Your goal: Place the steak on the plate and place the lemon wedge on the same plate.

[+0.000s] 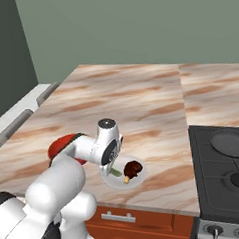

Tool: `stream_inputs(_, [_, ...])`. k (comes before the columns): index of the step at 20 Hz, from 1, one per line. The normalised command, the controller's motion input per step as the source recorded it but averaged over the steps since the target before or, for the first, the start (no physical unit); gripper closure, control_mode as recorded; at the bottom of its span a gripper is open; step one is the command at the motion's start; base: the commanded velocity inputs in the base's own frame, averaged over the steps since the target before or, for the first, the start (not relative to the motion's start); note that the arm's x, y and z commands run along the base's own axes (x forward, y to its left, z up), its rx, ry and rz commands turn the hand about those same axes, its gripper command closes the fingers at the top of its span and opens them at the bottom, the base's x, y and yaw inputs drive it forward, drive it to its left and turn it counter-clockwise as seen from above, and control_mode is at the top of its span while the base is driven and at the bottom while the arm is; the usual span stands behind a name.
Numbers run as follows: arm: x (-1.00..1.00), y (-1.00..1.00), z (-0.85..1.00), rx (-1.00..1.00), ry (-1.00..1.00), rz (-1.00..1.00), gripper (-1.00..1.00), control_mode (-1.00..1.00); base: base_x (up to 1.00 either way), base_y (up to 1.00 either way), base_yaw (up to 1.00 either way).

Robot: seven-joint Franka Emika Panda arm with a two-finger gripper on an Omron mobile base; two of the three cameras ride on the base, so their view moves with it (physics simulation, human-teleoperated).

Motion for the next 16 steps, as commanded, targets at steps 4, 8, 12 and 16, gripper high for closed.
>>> stream_inputs(4, [-0.02,0.00,0.82,0.00,0.00,0.00,-1.00,-1.00,0.00,0.00,0.00])
stream_inputs(8, [-0.21,-0.01,0.95,0.00,0.00,0.00,-1.00,-1.00,0.00,0.00,0.00])
stream_inputs(12, [-0.39,0.00,0.90,0.00,0.00,-0.01,-1.00,-1.00,0.00,0.00,0.00])
stream_inputs(16, [-0.69,0.00,0.63,0.00,0.00,0.00,-1.00,-1.00,0.00,0.00,0.00])
